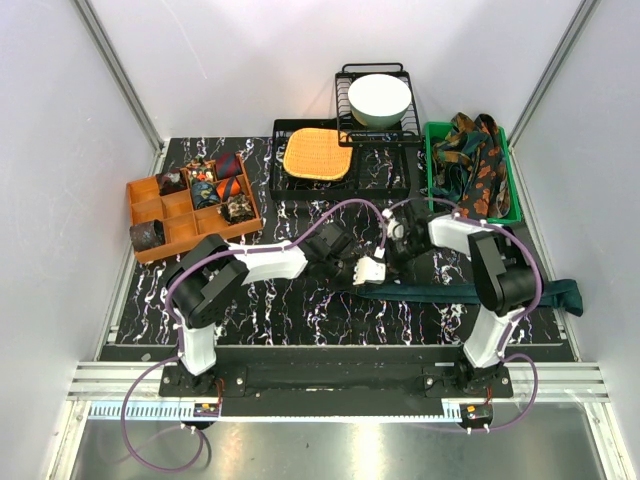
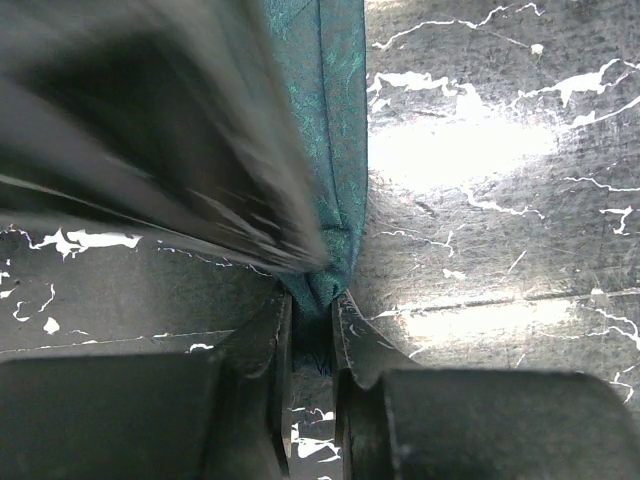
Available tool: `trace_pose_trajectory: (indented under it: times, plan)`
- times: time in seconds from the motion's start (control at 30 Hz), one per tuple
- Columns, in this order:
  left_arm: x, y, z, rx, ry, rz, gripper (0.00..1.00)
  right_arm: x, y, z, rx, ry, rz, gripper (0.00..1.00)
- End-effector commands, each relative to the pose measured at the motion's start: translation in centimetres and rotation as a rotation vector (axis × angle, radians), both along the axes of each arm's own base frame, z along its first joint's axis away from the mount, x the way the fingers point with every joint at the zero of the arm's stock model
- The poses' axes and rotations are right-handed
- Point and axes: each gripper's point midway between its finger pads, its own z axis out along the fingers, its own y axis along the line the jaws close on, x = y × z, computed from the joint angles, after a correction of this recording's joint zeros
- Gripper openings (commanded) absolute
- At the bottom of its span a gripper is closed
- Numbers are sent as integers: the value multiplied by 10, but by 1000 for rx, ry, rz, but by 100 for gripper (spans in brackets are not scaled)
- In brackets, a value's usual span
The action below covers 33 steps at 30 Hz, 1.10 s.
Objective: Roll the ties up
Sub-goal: Roll the tie at the center of the board.
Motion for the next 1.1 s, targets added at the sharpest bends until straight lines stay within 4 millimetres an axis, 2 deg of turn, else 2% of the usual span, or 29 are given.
trace_pose_trajectory:
  times: [0.0,0.03,0.17,0.3,0.37,0.43,0.47,0.53,0.57,0.63,0.67,0.73,0.77,0.97,1.07]
  plan:
    - [-5,42,-37,199,22,40,0,26,-26,37,5,-107,-30,39]
    - [-5,42,-37,200,23,40,0,32,-38,38,-13,-107,-55,39]
    - [-5,41,-37,206,27,41,0,42,-75,16,-195,-119,-56,38]
    - [-4,42,-36,215,32,51,0,46,-91,0,-289,-72,-42,39]
    - [-2,42,-33,215,35,58,0,41,-95,0,-296,-55,49,43]
    - [-3,42,-31,220,42,61,0,40,-99,8,-281,-107,143,48]
    - [-3,41,-30,217,44,58,0,42,-102,16,-282,-169,173,61]
    - [-3,42,-29,222,47,55,0,41,-111,20,-292,-294,288,81]
    - [-2,41,-28,220,48,55,0,44,-117,24,-320,-356,322,98]
    - [0,41,-29,220,54,61,0,46,-124,20,-335,-468,415,100]
    - [0,41,-28,217,56,62,0,47,-125,26,-336,-538,446,100]
    - [2,40,-27,217,60,68,0,44,-126,20,-322,-645,546,100]
    - [1,39,-27,216,63,65,0,42,-124,23,-310,-696,581,100]
    - [2,42,-26,217,66,68,0,34,-117,7,-302,-860,771,100]
    - [4,43,-25,218,65,72,0,28,-112,2,-275,-877,819,99]
